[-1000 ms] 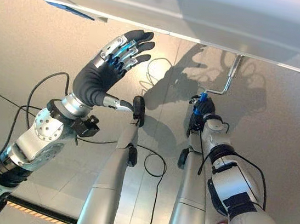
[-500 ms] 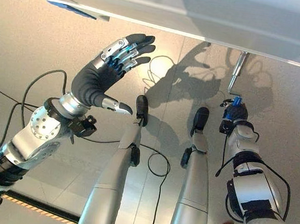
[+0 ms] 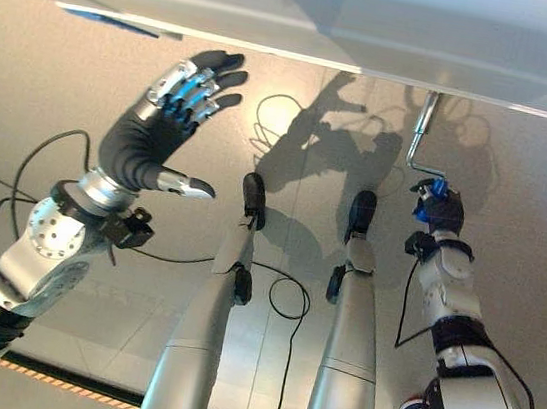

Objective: Raise the hospital bed

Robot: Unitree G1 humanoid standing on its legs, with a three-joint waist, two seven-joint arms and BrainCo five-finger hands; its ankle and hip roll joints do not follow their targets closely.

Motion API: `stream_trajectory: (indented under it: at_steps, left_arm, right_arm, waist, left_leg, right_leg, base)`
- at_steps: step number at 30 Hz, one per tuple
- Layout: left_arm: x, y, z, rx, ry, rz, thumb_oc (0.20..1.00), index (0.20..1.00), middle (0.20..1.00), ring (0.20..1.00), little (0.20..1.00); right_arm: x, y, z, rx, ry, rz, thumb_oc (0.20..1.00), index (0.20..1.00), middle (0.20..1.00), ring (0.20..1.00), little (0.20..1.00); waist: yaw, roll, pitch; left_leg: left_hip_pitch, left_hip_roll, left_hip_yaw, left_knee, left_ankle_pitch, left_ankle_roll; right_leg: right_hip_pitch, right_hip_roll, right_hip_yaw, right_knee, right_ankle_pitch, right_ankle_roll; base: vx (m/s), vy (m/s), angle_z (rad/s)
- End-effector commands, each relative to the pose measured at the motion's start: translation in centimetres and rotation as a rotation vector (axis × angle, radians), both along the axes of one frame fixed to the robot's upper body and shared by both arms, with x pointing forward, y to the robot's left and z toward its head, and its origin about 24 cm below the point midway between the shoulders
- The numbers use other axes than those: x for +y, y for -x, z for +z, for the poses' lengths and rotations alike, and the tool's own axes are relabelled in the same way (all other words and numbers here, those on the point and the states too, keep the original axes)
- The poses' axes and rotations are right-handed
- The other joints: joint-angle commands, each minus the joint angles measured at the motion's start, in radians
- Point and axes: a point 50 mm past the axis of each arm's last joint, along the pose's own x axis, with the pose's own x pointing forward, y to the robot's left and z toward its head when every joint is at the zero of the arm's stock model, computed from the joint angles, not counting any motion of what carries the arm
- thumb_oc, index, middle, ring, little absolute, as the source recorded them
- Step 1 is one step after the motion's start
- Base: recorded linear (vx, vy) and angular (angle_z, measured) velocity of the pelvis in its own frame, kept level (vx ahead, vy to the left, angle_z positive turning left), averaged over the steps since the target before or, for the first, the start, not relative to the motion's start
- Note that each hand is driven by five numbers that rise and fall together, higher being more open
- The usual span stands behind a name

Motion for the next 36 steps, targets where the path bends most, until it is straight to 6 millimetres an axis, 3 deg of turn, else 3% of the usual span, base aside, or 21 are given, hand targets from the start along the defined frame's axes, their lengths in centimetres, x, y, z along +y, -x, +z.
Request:
stream_trajectory:
  at_steps: [1, 3, 4, 8, 10, 12, 14, 15, 16, 18, 19, 20, 22, 23, 24, 25, 26, 27, 32, 36]
  left_arm:
    - [0.2, 2.0, 1.2, -0.128, 0.024, -0.022, 1.000, 1.000, 1.000, 1.000, 1.000]
    - [0.5, 2.2, 1.2, -0.131, 0.026, -0.012, 1.000, 1.000, 1.000, 1.000, 1.000]
    - [0.9, 2.4, 1.3, -0.139, 0.019, 0.012, 1.000, 1.000, 1.000, 1.000, 1.000]
    - [1.4, 2.9, 1.5, -0.154, 0.021, 0.029, 1.000, 1.000, 1.000, 1.000, 1.000]
    - [1.7, 3.4, 1.7, -0.164, 0.028, 0.029, 1.000, 1.000, 1.000, 1.000, 1.000]
    - [1.7, 3.5, 1.7, -0.163, 0.031, 0.023, 1.000, 1.000, 1.000, 1.000, 1.000]
    - [1.8, 3.7, 1.7, -0.160, 0.034, 0.003, 1.000, 1.000, 1.000, 1.000, 1.000]
    - [1.8, 3.7, 1.7, -0.159, 0.035, 0.003, 1.000, 1.000, 1.000, 1.000, 1.000]
    - [1.5, 3.8, 1.7, -0.153, 0.038, -0.027, 1.000, 1.000, 1.000, 1.000, 1.000]
    - [1.2, 3.6, 1.5, -0.140, 0.047, -0.047, 1.000, 1.000, 1.000, 1.000, 1.000]
    - [1.2, 3.6, 1.5, -0.140, 0.047, -0.046, 1.000, 1.000, 1.000, 1.000, 1.000]
    - [0.5, 3.3, 1.4, -0.126, 0.039, -0.079, 1.000, 1.000, 1.000, 1.000, 1.000]
    - [0.0, 3.0, 1.1, -0.110, 0.034, -0.088, 1.000, 1.000, 1.000, 1.000, 1.000]
    - [0.0, 3.0, 1.1, -0.110, 0.034, -0.087, 1.000, 1.000, 1.000, 1.000, 1.000]
    - [-0.6, 2.6, 0.9, -0.098, 0.036, -0.104, 1.000, 1.000, 1.000, 1.000, 1.000]
    - [-0.6, 2.5, 0.9, -0.098, 0.036, -0.104, 1.000, 1.000, 1.000, 1.000, 1.000]
    - [-1.1, 2.2, 0.9, -0.099, 0.034, -0.109, 1.000, 1.000, 1.000, 1.000, 1.000]
    - [-1.3, 2.2, 1.0, -0.105, 0.029, -0.113, 1.000, 1.000, 1.000, 1.000, 1.000]
    - [-1.8, 2.1, 0.8, -0.101, 0.036, -0.124, 1.000, 1.000, 1.000, 1.000, 1.000]
    - [-2.1, 2.0, 0.8, -0.099, 0.039, -0.126, 1.000, 1.000, 1.000, 1.000, 1.000]
  right_arm:
    - [-3.3, 3.4, 3.8, -0.265, 0.018, -0.130, 0.200, 0.200, 0.200, 0.200, 0.200]
    - [-2.7, 4.2, 4.6, -0.318, 0.026, -0.090, 0.200, 0.200, 0.200, 0.200, 0.200]
    - [-1.9, 5.1, 5.9, -0.390, 0.053, -0.046, 0.200, 0.200, 0.200, 0.200, 0.200]
    - [-0.7, 6.2, 7.1, -0.475, 0.047, 0.015, 0.200, 0.200, 0.200, 0.200, 0.200]
    - [0.8, 7.3, 8.7, -0.556, 0.069, 0.116, 0.200, 0.200, 0.200, 0.200, 0.200]
    - [1.1, 7.3, 8.7, -0.565, 0.049, 0.142, 0.200, 0.200, 0.200, 0.200, 0.200]
    - [3.1, 7.6, 9.2, -0.574, 0.076, 0.284, 0.200, 0.200, 0.200, 0.200, 0.200]
    - [3.2, 7.6, 9.2, -0.574, 0.076, 0.284, 0.200, 0.200, 0.200, 0.200, 0.200]
    - [5.0, 7.2, 9.2, -0.561, 0.049, 0.426, 0.200, 0.200, 0.200, 0.200, 0.200]
    - [6.9, 6.9, 8.9, -0.518, 0.064, 0.545, 0.200, 0.200, 0.200, 0.200, 0.200]
    - [6.9, 6.8, 8.9, -0.518, 0.064, 0.546, 0.200, 0.200, 0.200, 0.200, 0.200]
    - [9.5, 5.8, 8.0, -0.443, 0.029, 0.709, 0.200, 0.200, 0.200, 0.200, 0.200]
    - [11.8, 5.1, 7.1, -0.374, 0.023, 0.812, 0.200, 0.200, 0.200, 0.200, 0.200]
    - [11.8, 5.0, 7.1, -0.375, 0.023, 0.813, 0.200, 0.200, 0.200, 0.200, 0.200]
    - [14.2, 4.2, 6.3, -0.320, 0.019, 0.894, 0.200, 0.200, 0.200, 0.200, 0.200]
    - [14.2, 4.2, 6.3, -0.321, 0.019, 0.895, 0.200, 0.200, 0.200, 0.200, 0.200]
    - [16.4, 3.6, 5.9, -0.294, 0.014, 0.957, 0.200, 0.200, 0.200, 0.200, 0.200]
    - [17.3, 3.5, 5.9, -0.291, 0.017, 0.986, 0.200, 0.200, 0.200, 0.200, 0.200]
    - [20.4, 3.4, 5.9, -0.278, 0.080, 1.081, 0.200, 0.200, 0.200, 0.200, 0.200]
    - [21.6, 3.1, 5.4, -0.248, 0.120, 1.103, 0.200, 0.200, 0.200, 0.200, 0.200]
  waist:
    - [-0.037, -0.037, -0.018]
    - [-0.043, -0.044, -0.018]
    - [-0.050, -0.051, -0.018]
    - [-0.056, -0.060, -0.018]
    - [-0.058, -0.067, -0.018]
    - [-0.059, -0.069, -0.018]
    - [-0.056, -0.075, -0.018]
    - [-0.056, -0.075, -0.018]
    - [-0.051, -0.078, -0.018]
    - [-0.046, -0.079, -0.018]
    - [-0.047, -0.079, -0.018]
    - [-0.035, -0.076, -0.018]
    - [-0.027, -0.072, -0.018]
    - [-0.028, -0.072, -0.018]
    - [-0.018, -0.065, -0.018]
    - [-0.019, -0.065, -0.018]
    - [-0.010, -0.057, -0.018]
    - [-0.004, -0.053, -0.018]
    - [0.009, -0.044, -0.018]
    - [0.013, -0.045, -0.018]
  left_leg:
    - [0.029, 0.009, 0.031, 0.176, -0.168, -0.011]
    - [0.029, 0.010, 0.031, 0.180, -0.170, -0.011]
    - [0.026, 0.010, 0.032, 0.182, -0.172, -0.011]
    - [0.024, 0.011, 0.031, 0.184, -0.173, -0.010]
    - [0.025, 0.012, 0.029, 0.184, -0.172, -0.011]
    - [0.023, 0.012, 0.029, 0.187, -0.172, -0.011]
    - [0.025, 0.014, 0.029, 0.185, -0.170, -0.012]
    - [0.025, 0.014, 0.029, 0.185, -0.170, -0.012]
    - [0.026, 0.014, 0.031, 0.183, -0.168, -0.012]
    - [0.026, 0.015, 0.032, 0.181, -0.165, -0.011]
    - [0.026, 0.015, 0.032, 0.181, -0.165, -0.011]
    - [0.024, 0.015, 0.032, 0.181, -0.162, -0.011]
    - [0.022, 0.015, 0.031, 0.182, -0.159, -0.012]
    - [0.022, 0.015, 0.031, 0.182, -0.159, -0.012]
    - [0.022, 0.014, 0.030, 0.180, -0.157, -0.012]
    - [0.022, 0.014, 0.030, 0.180, -0.157, -0.012]
    - [0.023, 0.013, 0.028, 0.178, -0.155, -0.012]
    - [0.024, 0.013, 0.029, 0.176, -0.154, -0.011]
    - [0.028, 0.012, 0.031, 0.170, -0.152, -0.012]
    - [0.030, 0.011, 0.032, 0.171, -0.153, -0.011]
  right_leg:
    - [0.086, 0.044, 0.001, -0.178, 0.122, 0.092]
    - [0.085, 0.044, 0.003, -0.175, 0.123, 0.092]
    - [0.088, 0.044, 0.001, -0.178, 0.125, 0.092]
    - [0.087, 0.045, 0.001, -0.175, 0.125, 0.093]
    - [0.091, 0.046, 0.000, -0.175, 0.127, 0.094]
    - [0.093, 0.046, 0.001, -0.175, 0.127, 0.093]
    - [0.095, 0.046, -0.002, -0.176, 0.129, 0.093]
    - [0.095, 0.046, -0.002, -0.176, 0.129, 0.093]
    - [0.096, 0.047, -0.003, -0.178, 0.133, 0.092]
    - [0.096, 0.047, -0.003, -0.180, 0.136, 0.092]
    - [0.096, 0.047, -0.003, -0.180, 0.136, 0.092]
    - [0.096, 0.046, -0.006, -0.181, 0.141, 0.091]
    - [0.097, 0.044, -0.009, -0.184, 0.143, 0.090]
    - [0.097, 0.044, -0.009, -0.184, 0.143, 0.090]
    - [0.098, 0.042, -0.011, -0.185, 0.144, 0.090]
    - [0.098, 0.042, -0.011, -0.185, 0.144, 0.090]
    - [0.097, 0.042, -0.011, -0.184, 0.144, 0.089]
    - [0.097, 0.042, -0.011, -0.183, 0.144, 0.089]
    - [0.099, 0.038, -0.011, -0.187, 0.146, 0.088]
    - [0.100, 0.037, -0.011, -0.188, 0.148, 0.089]
  base:
    - [0.00, -0.003, -0.07]
    - [-0.01, -0.005, -0.06]
    - [-0.01, -0.001, -0.05]
    - [-0.01, -0.004, -0.05]
    - [0.00, 0.000, 0.00]
    - [0.00, 0.000, 0.00]
    - [0.00, 0.000, 0.00]
    - [0.00, 0.000, 0.00]
    - [0.00, 0.000, 0.00]
    - [0.00, 0.000, 0.00]
    - [0.00, 0.000, 0.00]
    - [0.00, 0.000, 0.00]
    - [0.00, 0.000, 0.00]
    - [0.00, 0.000, 0.00]
    - [0.00, 0.000, 0.00]
    - [0.00, 0.000, 0.00]
    - [0.00, 0.000, 0.00]
    - [0.00, 0.000, 0.00]
    - [0.00, 0.006, -0.01]
    - [0.00, 0.003, -0.03]
